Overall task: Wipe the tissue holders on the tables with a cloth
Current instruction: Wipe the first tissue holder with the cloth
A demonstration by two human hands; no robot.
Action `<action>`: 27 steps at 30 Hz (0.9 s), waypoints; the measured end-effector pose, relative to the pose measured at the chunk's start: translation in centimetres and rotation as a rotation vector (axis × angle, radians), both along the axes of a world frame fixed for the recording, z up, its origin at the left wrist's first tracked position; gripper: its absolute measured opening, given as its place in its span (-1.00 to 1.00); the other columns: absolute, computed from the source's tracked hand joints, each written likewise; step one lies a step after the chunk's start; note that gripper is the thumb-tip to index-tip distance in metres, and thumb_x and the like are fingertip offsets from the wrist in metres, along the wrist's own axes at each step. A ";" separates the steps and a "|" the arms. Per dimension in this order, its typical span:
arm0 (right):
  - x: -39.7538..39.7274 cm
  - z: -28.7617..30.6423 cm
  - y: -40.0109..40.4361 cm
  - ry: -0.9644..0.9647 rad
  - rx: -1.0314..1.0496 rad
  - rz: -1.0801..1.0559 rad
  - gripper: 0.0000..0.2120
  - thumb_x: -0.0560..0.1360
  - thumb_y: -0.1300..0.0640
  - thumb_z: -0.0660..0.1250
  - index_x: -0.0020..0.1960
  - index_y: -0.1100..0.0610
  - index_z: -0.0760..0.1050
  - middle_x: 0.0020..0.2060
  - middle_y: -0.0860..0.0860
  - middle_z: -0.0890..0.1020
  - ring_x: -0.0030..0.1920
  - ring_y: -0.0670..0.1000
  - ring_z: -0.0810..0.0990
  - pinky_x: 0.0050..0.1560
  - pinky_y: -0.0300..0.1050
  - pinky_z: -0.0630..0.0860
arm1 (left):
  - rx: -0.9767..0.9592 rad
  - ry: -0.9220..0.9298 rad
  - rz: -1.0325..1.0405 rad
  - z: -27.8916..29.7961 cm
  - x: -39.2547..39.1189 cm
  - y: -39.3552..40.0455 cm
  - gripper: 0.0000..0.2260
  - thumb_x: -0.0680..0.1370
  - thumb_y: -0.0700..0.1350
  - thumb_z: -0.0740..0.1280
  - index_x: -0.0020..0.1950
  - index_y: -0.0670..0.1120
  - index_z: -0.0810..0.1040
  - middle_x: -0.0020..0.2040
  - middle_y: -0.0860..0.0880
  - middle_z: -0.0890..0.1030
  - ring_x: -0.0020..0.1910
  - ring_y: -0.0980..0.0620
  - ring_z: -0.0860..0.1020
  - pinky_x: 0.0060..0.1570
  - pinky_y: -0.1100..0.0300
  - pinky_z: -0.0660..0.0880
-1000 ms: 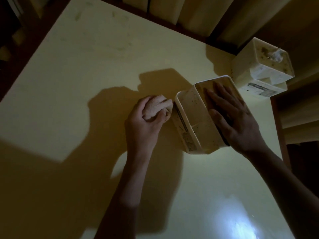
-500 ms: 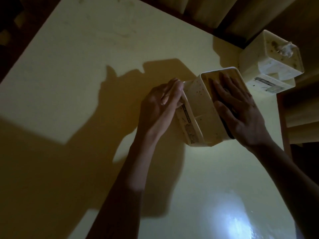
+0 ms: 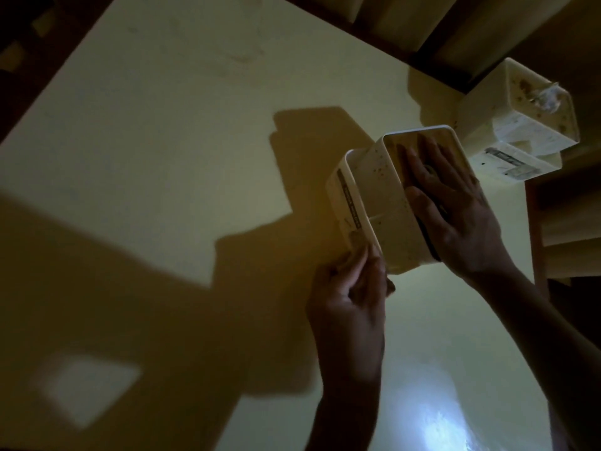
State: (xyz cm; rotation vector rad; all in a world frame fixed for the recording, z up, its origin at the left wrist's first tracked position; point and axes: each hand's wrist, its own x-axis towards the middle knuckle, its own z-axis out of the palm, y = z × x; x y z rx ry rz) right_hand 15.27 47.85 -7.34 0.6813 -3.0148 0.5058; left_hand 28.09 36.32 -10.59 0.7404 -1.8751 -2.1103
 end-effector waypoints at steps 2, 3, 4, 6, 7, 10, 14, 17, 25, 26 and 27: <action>-0.1 -0.1 0.1 0.000 0.002 -0.001 -0.46 0.58 -0.18 -0.05 0.53 -0.06 0.13 0.54 0.01 0.12 0.55 -0.03 -0.01 0.51 0.06 0.00 | -0.044 -0.028 -0.014 0.0 0.0 0.0 -0.76 0.52 0.00 0.32 0.18 0.04 0.57 -0.01 0.22 0.58 -0.12 0.31 0.60 -0.17 0.43 0.55; -0.1 -0.1 0.2 -0.002 0.001 0.000 -0.46 0.59 -0.19 -0.05 0.53 -0.06 0.13 0.54 0.01 0.12 0.55 -0.03 -0.01 0.51 0.07 0.00 | -0.073 -0.064 -0.046 -0.2 -0.6 -0.4 -0.74 0.54 0.02 0.30 0.21 0.05 0.56 0.02 0.24 0.56 -0.10 0.33 0.58 -0.10 0.43 0.54; -0.2 -0.2 0.2 0.000 0.004 0.005 -0.45 0.59 -0.19 -0.06 0.53 -0.05 0.13 0.54 0.01 0.12 0.55 -0.02 -0.01 0.51 0.09 0.01 | -0.092 -0.104 -0.077 -0.4 -1.5 -1.1 -0.73 0.56 0.02 0.27 0.24 0.04 0.55 0.07 0.25 0.54 -0.07 0.37 0.53 -0.05 0.50 0.50; -0.3 -0.2 0.3 0.015 0.020 0.028 -0.44 0.59 -0.21 -0.08 0.53 -0.03 0.13 0.54 0.02 0.13 0.55 -0.02 0.00 0.51 0.13 0.02 | -0.112 -0.141 -0.092 -1.1 -4.2 -2.7 -0.72 0.59 0.01 0.26 0.29 0.02 0.53 0.14 0.22 0.54 -0.04 0.40 0.47 -0.10 0.64 0.36; -0.3 -0.2 0.3 0.017 0.021 0.027 -0.44 0.59 -0.21 -0.08 0.53 -0.04 0.13 0.54 0.02 0.12 0.55 -0.02 -0.01 0.51 0.13 0.02 | -0.134 -0.136 -0.079 -1.2 -5.8 -3.7 -0.72 0.60 0.00 0.26 0.29 0.01 0.53 0.15 0.19 0.56 -0.01 0.37 0.47 -0.11 0.65 0.33; -0.3 -0.1 0.1 -0.004 0.013 -0.012 -0.44 0.58 -0.23 -0.08 0.53 -0.08 0.12 0.55 -0.03 0.10 0.55 -0.06 -0.03 0.52 0.05 -0.03 | -0.220 -0.109 -0.050 -0.9 -10.0 -6.1 -0.75 0.60 -0.06 0.27 0.26 -0.05 0.56 0.15 0.07 0.62 0.04 0.23 0.55 0.02 0.48 0.43; -0.2 0.0 0.0 -0.008 0.032 -0.031 -0.44 0.57 -0.23 -0.09 0.53 -0.09 0.10 0.55 -0.03 0.09 0.55 -0.06 -0.03 0.51 -0.01 -0.06 | -0.347 -0.094 -0.100 -1.5 -10.5 -5.7 -0.82 0.62 -0.10 0.23 0.18 -0.07 0.54 0.10 -0.05 0.58 0.03 0.11 0.55 -0.12 0.44 0.48; -0.2 0.0 0.1 -0.003 0.028 -0.034 -0.45 0.57 -0.23 -0.09 0.52 -0.10 0.10 0.54 -0.01 0.10 0.55 -0.03 -0.01 0.51 0.05 -0.03 | -0.374 -0.149 -0.148 -1.4 -6.9 -3.6 -0.83 0.62 -0.06 0.22 0.16 -0.03 0.52 0.07 -0.01 0.53 -0.02 0.15 0.51 -0.24 0.48 0.39; -0.1 0.0 0.0 -0.018 -0.003 -0.031 -0.45 0.57 -0.24 -0.08 0.52 -0.11 0.10 0.55 -0.03 0.09 0.55 -0.04 -0.02 0.52 0.10 -0.01 | 0.237 -0.142 -0.222 0.9 -2.0 -5.3 -0.72 0.47 0.01 0.43 0.16 0.07 0.55 0.00 0.15 0.63 -0.09 0.24 0.61 -0.23 0.35 0.55; -0.1 0.1 0.0 -0.020 -0.005 -0.036 -0.45 0.57 -0.24 -0.07 0.52 -0.11 0.10 0.55 -0.04 0.09 0.55 -0.05 -0.03 0.52 0.09 -0.02 | 0.241 -0.098 -0.193 1.3 -2.5 -6.1 -0.67 0.44 0.02 0.45 0.18 0.07 0.54 0.01 0.16 0.62 -0.09 0.28 0.60 -0.23 0.34 0.56; -0.1 0.1 0.0 -0.023 -0.008 -0.044 -0.46 0.57 -0.23 -0.06 0.52 -0.11 0.11 0.55 -0.05 0.09 0.55 -0.06 -0.03 0.52 0.06 -0.03 | 0.244 -0.049 -0.175 1.7 -3.2 -6.8 -0.64 0.42 0.01 0.46 0.19 0.07 0.53 0.03 0.17 0.61 -0.08 0.31 0.59 -0.22 0.33 0.56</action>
